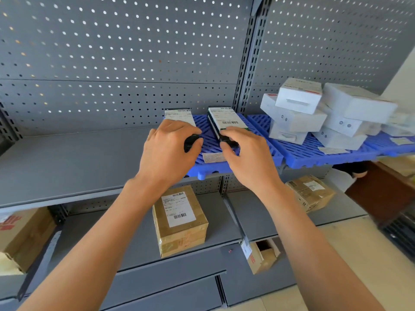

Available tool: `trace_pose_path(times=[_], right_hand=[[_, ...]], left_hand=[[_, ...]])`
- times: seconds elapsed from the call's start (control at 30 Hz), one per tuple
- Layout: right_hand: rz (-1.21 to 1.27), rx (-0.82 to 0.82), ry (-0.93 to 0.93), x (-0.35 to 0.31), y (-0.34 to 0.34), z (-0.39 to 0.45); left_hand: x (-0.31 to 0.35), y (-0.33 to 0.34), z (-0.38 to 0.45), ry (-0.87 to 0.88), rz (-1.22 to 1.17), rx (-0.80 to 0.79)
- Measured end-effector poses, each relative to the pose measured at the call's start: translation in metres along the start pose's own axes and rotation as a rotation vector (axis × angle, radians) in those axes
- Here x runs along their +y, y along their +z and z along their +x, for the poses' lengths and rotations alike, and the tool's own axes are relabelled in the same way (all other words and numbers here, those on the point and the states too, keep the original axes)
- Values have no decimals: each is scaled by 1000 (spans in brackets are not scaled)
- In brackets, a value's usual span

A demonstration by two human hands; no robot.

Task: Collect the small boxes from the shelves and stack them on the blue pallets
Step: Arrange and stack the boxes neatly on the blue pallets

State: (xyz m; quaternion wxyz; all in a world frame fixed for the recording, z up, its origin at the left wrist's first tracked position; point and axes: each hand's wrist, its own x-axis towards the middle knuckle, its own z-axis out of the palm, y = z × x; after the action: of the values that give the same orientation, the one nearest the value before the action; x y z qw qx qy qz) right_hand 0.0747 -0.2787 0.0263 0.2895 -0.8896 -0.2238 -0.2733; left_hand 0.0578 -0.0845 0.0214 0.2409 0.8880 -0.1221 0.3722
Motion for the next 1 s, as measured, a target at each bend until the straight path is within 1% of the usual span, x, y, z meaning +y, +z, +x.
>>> trace_pose_path(times=[0.27,0.37,0.43,0.5,0.67,0.83,1.0], right_hand=[[-63,99,185,51,-67,-23],[-55,127,249,74,-93,-29],[-59,139,257,92,-106,-29],[-60,145,249,110,-114,-27],[-56,149,220,157,-121,-8],[-3,86,218,194,-116,13],[91,39,143,214,-111,27]], left_hand=[[60,38,24,83,-232,-61],[85,61,34,81,-307,-118],[101,76,42,68,-358,-146],[115,91,49,41,-402,-159],[141,128,72,-75,-462,-123],[161,160,92,-192,-495,-60],[166,182,101,-275,-499,7]])
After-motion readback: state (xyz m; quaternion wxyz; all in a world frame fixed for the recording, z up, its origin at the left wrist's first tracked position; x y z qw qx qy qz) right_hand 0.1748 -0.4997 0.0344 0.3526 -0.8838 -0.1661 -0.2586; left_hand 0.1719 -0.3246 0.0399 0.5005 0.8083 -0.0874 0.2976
